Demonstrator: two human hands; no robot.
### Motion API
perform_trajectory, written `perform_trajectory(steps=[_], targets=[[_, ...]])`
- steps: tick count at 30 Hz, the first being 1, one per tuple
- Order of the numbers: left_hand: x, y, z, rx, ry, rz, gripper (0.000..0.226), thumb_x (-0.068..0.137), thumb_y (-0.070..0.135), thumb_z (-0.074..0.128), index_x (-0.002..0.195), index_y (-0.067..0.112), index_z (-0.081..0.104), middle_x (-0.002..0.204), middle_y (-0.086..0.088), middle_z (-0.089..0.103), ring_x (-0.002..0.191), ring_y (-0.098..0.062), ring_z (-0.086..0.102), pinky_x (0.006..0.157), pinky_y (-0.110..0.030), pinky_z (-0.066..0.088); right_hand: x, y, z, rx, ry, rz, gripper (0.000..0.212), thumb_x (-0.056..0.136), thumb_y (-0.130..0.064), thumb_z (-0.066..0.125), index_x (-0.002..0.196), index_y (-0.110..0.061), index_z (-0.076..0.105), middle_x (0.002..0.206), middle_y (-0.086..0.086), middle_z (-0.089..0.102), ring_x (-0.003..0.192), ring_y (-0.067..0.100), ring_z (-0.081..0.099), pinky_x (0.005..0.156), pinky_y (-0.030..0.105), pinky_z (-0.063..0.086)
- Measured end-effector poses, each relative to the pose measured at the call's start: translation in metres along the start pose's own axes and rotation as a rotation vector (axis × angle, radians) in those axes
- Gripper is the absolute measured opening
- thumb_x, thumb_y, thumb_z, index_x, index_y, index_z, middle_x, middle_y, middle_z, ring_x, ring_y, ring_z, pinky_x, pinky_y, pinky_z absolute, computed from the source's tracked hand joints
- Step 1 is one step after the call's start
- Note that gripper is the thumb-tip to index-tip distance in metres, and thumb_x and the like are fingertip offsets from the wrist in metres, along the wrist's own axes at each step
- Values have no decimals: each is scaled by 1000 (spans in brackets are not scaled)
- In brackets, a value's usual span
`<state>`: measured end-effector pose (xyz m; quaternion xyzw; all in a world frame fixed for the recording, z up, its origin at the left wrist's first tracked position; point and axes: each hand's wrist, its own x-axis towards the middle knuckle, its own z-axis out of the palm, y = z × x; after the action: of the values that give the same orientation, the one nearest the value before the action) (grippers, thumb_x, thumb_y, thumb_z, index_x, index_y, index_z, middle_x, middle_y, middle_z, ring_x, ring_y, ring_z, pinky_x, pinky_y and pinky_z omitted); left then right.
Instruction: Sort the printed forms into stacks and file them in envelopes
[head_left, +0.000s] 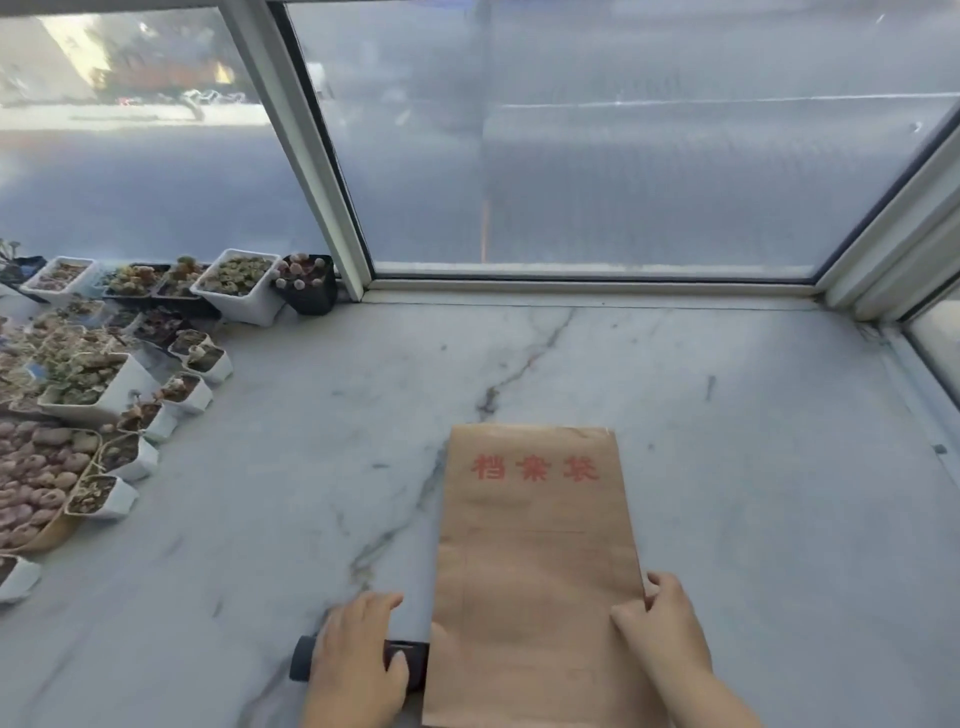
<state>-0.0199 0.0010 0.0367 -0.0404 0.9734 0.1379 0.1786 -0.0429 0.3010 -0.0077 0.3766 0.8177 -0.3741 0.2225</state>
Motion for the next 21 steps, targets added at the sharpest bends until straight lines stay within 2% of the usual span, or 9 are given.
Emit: perform_trajectory(steps=[2, 3, 5, 6, 9, 11, 12, 16, 21], targets=[[0, -15, -8, 160, -122, 233, 52, 43, 43, 75, 94, 32, 73, 87, 9, 68, 81, -9, 67, 74, -15, 48, -2, -1, 0, -5, -18, 79, 63, 75, -28, 70, 132, -10, 48, 126, 8, 59, 110, 28, 58, 86, 33, 46], [1, -19, -11, 266, -124, 281, 29, 43, 36, 66, 70, 31, 74, 61, 10, 63, 55, -8, 64, 52, -14, 48, -3, -2, 0, -11, -30, 115, 64, 74, -32, 74, 129, -9, 50, 126, 8, 59, 111, 28, 58, 88, 33, 46], [6, -27, -15, 371, -47, 367, 25, 50, 18, 40, 57, 27, 63, 38, 1, 49, 31, -8, 49, 31, -12, 36, -3, -3, 2, -37, -49, 165, 59, 70, -38, 77, 117, -8, 58, 119, 9, 63, 107, 28, 61, 90, 34, 48], [12, -33, -19, 439, -42, 400, 19, 47, 15, 46, 57, 26, 59, 36, 0, 46, 27, -9, 46, 28, -12, 32, -3, -4, 3, -49, -56, 186, 54, 69, -39, 77, 110, -8, 61, 115, 9, 65, 104, 27, 62, 90, 34, 49], [23, -41, -40, 485, -233, 412, 31, 43, 22, 80, 70, 26, 67, 64, 4, 65, 57, -11, 65, 46, -17, 44, -2, -6, 7, -60, -101, 243, 40, 71, -37, 80, 98, -10, 67, 110, 8, 68, 102, 25, 64, 90, 32, 49], [32, -51, -55, 467, -200, 270, 28, 79, 27, 59, 106, 29, 55, 107, 6, 63, 101, -15, 60, 76, -25, 44, -3, -7, 9, -54, -132, 250, 40, 73, -37, 80, 98, -9, 67, 110, 8, 67, 102, 25, 64, 88, 28, 50], [33, -53, -63, 465, -163, 242, 27, 83, 28, 49, 110, 30, 49, 113, 8, 59, 108, -15, 56, 79, -27, 41, -4, -8, 9, -48, -136, 245, 36, 74, -38, 80, 92, -10, 66, 106, 7, 65, 101, 24, 63, 85, 26, 49], [47, -22, -96, 444, -58, 285, 19, 83, 30, 45, 102, 31, 44, 104, 11, 57, 98, -13, 55, 64, -28, 34, -5, -2, 9, 52, -166, 204, 31, 76, -29, 81, 80, -13, 55, 90, 2, 60, 98, 24, 63, 84, 28, 49], [75, 85, -75, 478, -106, 575, 20, 82, 13, 49, 96, 26, 43, 104, 2, 59, 94, -23, 56, 64, -31, 30, -9, 13, 12, 153, -167, 163, 26, 78, -17, 78, 84, -9, 54, 98, 11, 66, 94, 27, 65, 85, 35, 52]])
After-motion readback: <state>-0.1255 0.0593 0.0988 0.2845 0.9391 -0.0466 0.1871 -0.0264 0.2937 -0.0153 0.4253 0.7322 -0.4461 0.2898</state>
